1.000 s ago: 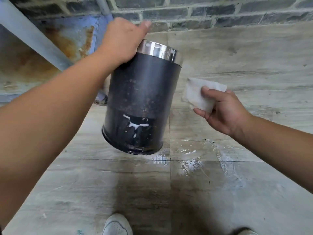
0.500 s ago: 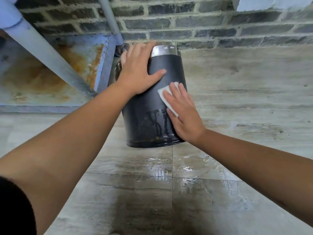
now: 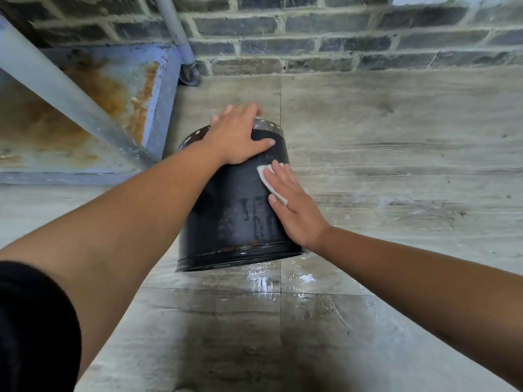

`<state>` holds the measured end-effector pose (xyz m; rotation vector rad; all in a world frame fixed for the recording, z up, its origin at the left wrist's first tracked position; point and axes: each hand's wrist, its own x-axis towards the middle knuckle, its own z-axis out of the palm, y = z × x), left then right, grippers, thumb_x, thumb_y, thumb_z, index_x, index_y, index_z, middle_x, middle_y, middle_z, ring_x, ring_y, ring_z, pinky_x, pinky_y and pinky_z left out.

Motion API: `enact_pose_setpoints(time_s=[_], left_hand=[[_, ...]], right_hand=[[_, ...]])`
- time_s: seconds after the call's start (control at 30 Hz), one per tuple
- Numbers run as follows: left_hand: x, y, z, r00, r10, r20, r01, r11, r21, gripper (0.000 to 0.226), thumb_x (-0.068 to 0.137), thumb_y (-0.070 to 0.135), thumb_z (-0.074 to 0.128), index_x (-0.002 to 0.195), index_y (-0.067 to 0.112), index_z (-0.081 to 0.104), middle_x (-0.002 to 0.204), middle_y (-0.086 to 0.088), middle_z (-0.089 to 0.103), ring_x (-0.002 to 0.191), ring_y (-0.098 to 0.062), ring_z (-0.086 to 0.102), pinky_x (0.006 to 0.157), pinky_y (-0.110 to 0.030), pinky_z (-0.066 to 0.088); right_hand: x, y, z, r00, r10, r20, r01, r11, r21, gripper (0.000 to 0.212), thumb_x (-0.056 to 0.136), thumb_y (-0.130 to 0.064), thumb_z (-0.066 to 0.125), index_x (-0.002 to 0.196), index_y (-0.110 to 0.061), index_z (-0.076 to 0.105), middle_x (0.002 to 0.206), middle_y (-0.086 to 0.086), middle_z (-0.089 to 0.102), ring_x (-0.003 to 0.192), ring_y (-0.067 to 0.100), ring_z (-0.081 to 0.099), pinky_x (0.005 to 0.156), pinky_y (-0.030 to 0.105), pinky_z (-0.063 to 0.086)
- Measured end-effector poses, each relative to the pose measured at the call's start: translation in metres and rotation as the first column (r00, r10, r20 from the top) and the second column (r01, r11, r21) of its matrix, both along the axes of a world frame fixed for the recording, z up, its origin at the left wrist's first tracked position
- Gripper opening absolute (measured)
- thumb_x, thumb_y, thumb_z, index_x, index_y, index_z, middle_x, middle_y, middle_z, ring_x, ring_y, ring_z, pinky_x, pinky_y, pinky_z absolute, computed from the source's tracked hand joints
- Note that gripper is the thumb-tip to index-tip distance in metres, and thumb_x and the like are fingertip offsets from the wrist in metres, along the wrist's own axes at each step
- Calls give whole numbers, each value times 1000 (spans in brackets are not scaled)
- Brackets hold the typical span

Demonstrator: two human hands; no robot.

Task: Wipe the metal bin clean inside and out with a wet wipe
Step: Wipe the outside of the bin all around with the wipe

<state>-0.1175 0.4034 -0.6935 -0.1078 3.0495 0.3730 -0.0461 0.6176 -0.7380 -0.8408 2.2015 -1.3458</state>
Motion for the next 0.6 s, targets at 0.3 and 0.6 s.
enact_pose_setpoints(time_s=[0.3,0.6], left_hand=[[92,-6,-15,999,36,32,-37,999,33,75,84,70,30,151,41,13,164,1,-6,149,-23,-8,114,-58,3],[101,-23,-14,998,64,17,-66,987,150,73,85,65,34,151,42,14,163,4,-6,149,-21,-9,116,-57,2]], right_hand=[[11,8,2,997,60,-38,-60,998,-4,50,103,-27,35,151,-22,23,158,-9,6,149,14,-8,121,39,1],[36,30,11,974,216,-65,-216,976,8,49,103,-19,36,150,-18,23,159,-4,12,150,14,-4,121,33,2]])
